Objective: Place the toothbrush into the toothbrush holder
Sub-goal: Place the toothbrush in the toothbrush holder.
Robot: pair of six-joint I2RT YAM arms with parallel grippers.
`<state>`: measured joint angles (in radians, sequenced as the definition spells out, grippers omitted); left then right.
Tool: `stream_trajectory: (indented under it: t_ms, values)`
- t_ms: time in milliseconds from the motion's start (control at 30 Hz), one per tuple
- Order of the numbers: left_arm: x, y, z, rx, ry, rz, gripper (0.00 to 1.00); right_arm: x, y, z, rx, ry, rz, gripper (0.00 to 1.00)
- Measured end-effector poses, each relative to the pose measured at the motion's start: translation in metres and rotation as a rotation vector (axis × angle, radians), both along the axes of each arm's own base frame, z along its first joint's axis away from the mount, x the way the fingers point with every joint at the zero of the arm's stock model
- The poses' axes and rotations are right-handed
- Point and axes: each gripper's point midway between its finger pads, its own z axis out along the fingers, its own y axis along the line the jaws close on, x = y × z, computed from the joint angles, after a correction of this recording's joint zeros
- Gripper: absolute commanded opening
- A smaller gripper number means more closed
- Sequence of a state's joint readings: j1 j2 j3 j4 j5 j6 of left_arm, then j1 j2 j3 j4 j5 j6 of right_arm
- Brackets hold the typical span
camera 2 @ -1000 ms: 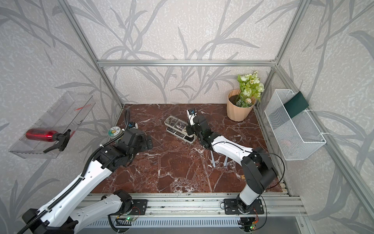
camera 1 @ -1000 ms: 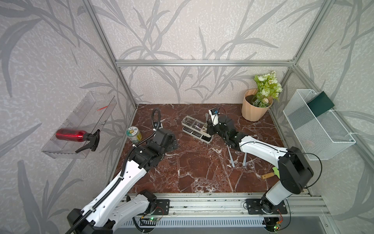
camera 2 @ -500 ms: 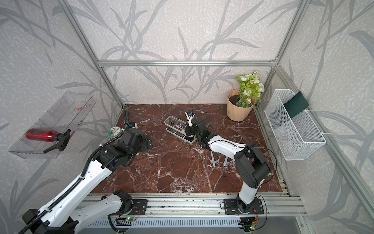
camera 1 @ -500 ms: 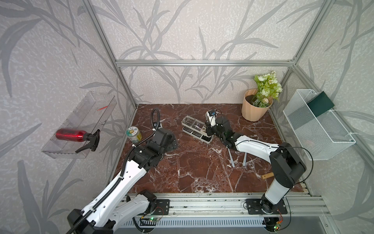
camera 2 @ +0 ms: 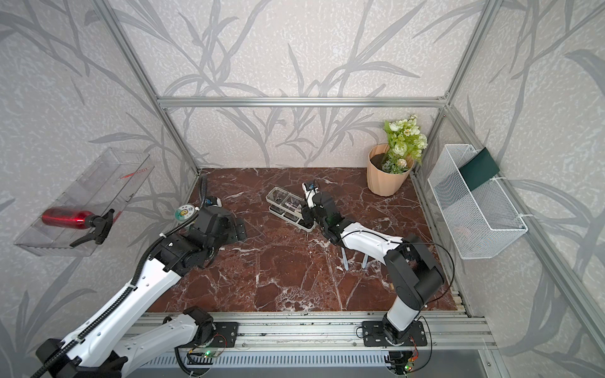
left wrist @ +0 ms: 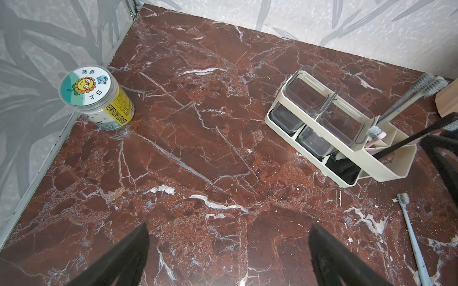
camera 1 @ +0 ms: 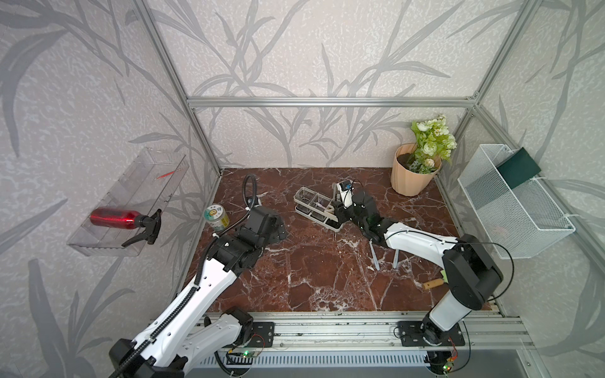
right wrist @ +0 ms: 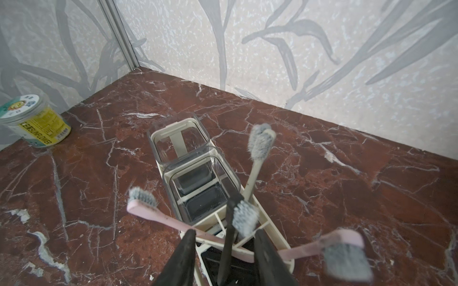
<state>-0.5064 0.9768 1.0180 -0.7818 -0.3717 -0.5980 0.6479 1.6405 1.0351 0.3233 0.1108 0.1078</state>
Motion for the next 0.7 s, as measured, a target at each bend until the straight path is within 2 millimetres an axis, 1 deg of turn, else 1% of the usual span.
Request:
stream_trajectory:
  t_ms: [133,267,367,433,500,567,633,700]
  values:
    - [0.000,0.001,0.000,0.000,0.000,0.003,0.99,-0.008,-0.004,0.038,0.052,-0.057,0.010,0.58]
    - [0.000,0.001,-0.001,0.000,0.001,0.004,0.99,-0.020,-0.012,0.074,0.099,-0.116,0.013,0.66]
    - [0.000,0.001,-0.002,0.001,0.002,0.005,0.99,-0.030,-0.021,0.091,0.109,-0.136,0.010,0.69]
    - [0.000,0.002,-0.002,0.001,0.002,0.006,0.99,-0.037,-0.029,0.096,0.100,-0.135,-0.005,0.70]
    - [0.000,0.002,-0.002,0.000,0.002,0.006,0.99,-0.043,-0.040,0.097,0.082,-0.123,-0.031,0.70]
    - [0.001,0.002,-0.002,0.000,0.001,0.007,0.99,-0.049,-0.051,0.089,0.055,-0.090,-0.066,0.71]
    - [0.000,0.002,-0.002,0.000,0.002,0.008,0.99,-0.056,-0.062,0.071,0.020,-0.039,-0.093,0.71]
    - [0.001,0.002,-0.002,-0.001,0.001,0.009,0.99,-0.062,-0.071,0.046,-0.025,0.030,-0.119,0.71]
